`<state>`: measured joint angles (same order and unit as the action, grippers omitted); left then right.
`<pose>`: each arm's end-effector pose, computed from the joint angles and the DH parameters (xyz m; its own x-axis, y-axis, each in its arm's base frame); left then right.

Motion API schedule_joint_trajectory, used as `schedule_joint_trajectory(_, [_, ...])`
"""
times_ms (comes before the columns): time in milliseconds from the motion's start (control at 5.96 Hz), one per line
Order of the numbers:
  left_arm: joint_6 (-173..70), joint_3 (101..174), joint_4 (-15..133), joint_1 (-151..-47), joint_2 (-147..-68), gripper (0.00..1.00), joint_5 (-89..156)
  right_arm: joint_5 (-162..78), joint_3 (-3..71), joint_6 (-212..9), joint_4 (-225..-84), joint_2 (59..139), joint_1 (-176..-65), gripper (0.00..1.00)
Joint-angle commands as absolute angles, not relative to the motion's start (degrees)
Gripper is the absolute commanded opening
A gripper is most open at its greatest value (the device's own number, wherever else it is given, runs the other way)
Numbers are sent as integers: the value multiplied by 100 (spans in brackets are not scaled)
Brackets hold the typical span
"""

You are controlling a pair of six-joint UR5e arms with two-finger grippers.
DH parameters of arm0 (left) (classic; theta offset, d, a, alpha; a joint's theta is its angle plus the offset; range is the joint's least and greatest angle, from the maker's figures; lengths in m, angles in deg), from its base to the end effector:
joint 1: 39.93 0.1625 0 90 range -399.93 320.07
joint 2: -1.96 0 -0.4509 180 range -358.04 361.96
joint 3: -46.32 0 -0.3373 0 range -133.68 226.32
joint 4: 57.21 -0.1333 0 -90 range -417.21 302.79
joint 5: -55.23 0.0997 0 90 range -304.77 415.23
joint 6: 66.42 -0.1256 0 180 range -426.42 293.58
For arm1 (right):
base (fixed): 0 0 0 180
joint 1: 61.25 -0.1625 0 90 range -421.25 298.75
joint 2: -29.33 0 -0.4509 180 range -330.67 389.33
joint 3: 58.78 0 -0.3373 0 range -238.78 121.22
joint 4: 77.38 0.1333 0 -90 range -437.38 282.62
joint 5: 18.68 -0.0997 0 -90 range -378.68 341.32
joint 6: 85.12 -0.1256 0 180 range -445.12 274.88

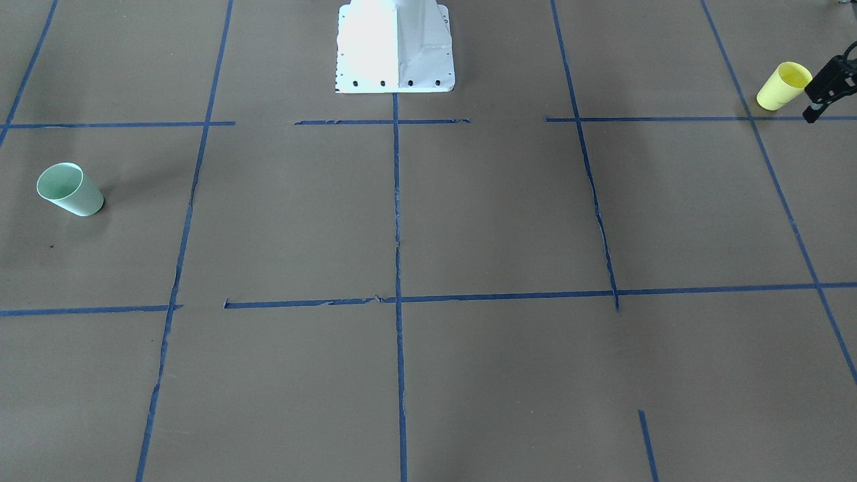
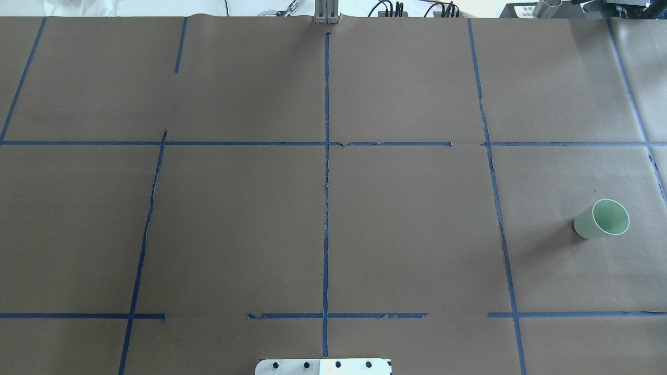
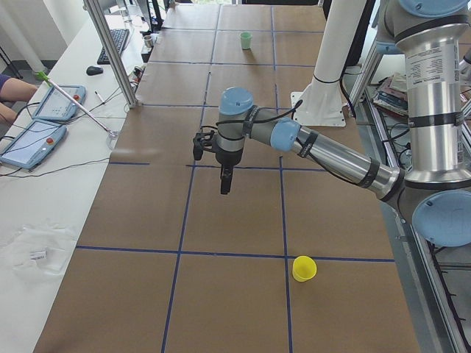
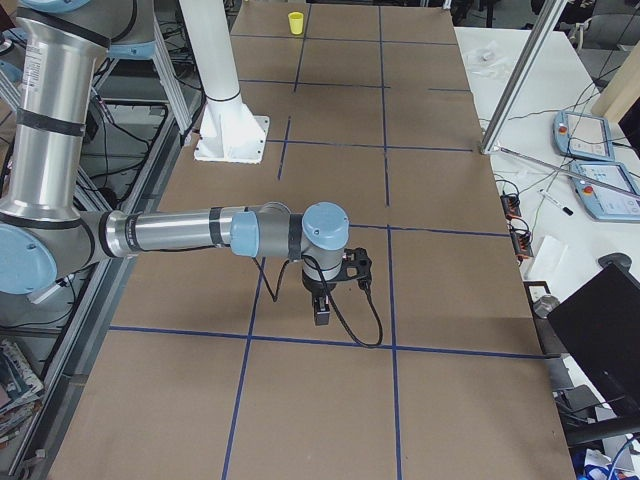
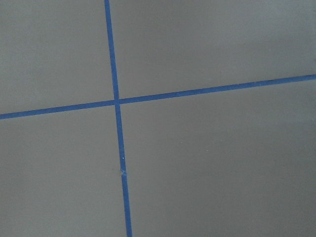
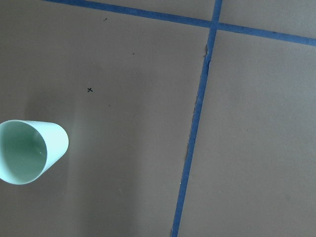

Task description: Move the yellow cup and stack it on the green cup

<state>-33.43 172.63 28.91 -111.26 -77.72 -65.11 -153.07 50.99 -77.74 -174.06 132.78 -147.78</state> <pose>0.0476 -0.3592 0.5212 0.7962 -0.0951 -0.5975 0.1633 0.9847 0.0609 0.0254 -0.3317 0.6543 0.6999 -0.1668 0.6945 0.1517 0.9849 0.0836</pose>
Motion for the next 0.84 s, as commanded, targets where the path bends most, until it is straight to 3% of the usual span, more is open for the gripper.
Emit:
schedule_joint_trajectory(0, [-1229, 17857, 2884, -9783, -7217, 100, -4865, -15307, 5099, -7774, -17406, 13287, -14782, 100])
schedule_joint_trajectory(671, [2381, 18282, 2508, -8060, -6107, 100, -2418, -15315, 5143, -7765, -17406, 13304, -14782, 100])
